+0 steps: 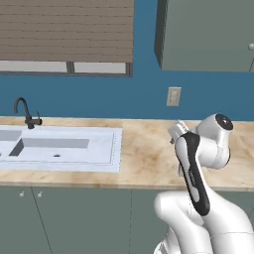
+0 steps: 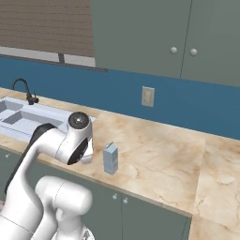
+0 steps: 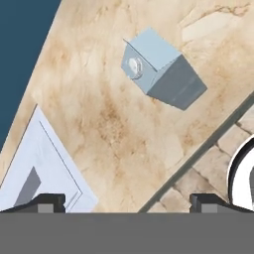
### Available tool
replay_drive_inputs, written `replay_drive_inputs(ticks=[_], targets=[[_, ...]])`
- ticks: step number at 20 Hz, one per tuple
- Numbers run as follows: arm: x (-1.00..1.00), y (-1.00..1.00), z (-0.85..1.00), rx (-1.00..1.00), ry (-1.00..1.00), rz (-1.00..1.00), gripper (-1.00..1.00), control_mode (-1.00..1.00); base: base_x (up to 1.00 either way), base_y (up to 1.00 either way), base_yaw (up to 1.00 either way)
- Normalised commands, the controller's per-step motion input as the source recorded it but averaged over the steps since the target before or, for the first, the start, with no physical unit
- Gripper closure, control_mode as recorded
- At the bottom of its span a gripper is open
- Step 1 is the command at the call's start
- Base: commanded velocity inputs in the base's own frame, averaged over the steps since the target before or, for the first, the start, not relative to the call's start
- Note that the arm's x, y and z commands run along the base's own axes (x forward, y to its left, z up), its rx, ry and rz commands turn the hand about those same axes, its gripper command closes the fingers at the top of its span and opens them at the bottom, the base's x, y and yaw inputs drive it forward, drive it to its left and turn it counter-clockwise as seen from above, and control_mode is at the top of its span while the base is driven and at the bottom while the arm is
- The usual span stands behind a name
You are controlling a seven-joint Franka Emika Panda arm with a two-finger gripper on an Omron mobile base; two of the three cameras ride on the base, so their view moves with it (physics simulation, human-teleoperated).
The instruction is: Gather the eggs and milk located in the vicinity of the sink area and place them right next to the bowl.
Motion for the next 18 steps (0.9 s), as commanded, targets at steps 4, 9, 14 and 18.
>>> replay_drive_inputs(ticks=[4, 9, 14, 18], targets=[[-0.07, -0.06, 0.0, -0.21, 0.0, 0.11, -1.0, -1.0, 0.0, 0.0, 0.0], [-0.26, -0.17, 0.0, -0.14, -0.05, 0.18, -1.0, -1.0, 0.0, 0.0, 0.0], [-0.27, -0.13, 0.0, -0.13, -0.01, 0.17, -1.0, -1.0, 0.0, 0.0, 0.0], [-0.06, -0.05, 0.0, -0.19, 0.0, 0.13, -1.0, -1.0, 0.0, 0.0, 0.0]])
